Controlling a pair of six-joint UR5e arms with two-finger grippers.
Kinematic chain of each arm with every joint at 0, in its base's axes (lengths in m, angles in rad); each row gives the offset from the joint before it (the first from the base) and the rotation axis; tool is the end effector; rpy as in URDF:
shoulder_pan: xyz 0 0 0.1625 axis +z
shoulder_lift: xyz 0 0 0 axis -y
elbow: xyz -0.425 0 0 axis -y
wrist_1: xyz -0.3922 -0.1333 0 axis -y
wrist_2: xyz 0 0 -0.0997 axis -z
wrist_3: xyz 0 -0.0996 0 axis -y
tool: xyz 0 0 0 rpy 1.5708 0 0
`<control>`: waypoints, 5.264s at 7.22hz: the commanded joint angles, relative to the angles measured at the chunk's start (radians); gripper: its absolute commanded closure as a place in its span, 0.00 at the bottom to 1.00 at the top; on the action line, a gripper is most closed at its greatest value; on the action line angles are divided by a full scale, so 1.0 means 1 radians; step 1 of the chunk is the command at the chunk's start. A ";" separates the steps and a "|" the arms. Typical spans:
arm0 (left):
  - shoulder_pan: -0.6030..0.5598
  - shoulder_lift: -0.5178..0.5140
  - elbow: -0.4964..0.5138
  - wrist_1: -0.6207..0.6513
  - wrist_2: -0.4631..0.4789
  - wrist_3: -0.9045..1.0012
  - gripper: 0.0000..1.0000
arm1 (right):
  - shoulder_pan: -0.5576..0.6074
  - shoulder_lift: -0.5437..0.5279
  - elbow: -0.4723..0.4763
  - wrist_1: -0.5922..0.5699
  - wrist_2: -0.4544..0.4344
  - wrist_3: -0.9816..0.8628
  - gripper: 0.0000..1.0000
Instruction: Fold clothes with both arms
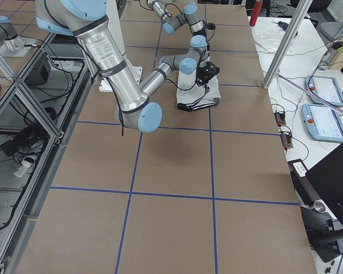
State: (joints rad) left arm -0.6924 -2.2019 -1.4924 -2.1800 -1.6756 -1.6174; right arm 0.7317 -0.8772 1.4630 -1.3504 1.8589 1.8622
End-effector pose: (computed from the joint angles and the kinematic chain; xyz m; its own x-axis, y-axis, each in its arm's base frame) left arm 0.4720 -0.5511 0.2476 0.2796 -0.2921 -0.9146 0.5747 0.8140 -0.0843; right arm -0.4778 -0.5702 0.2666 0.3531 0.6873 0.6347 -0.6154 0.6816 -0.3957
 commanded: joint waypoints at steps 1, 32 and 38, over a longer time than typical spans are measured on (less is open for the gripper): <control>-0.059 -0.015 0.122 -0.122 0.002 0.129 0.58 | 0.088 0.078 -0.180 0.095 0.022 -0.302 0.00; -0.866 0.624 -0.215 0.471 -0.679 1.571 0.00 | 0.793 -0.632 0.120 -0.260 0.480 -1.884 0.00; -0.866 0.622 -0.232 0.454 -0.645 1.562 0.00 | 0.793 -0.643 0.117 -0.257 0.483 -1.882 0.00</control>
State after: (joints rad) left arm -1.5593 -1.5731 -1.7263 -1.7282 -2.3191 -0.0528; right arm 1.5241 -1.5199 1.5800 -1.6077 2.3379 -0.0201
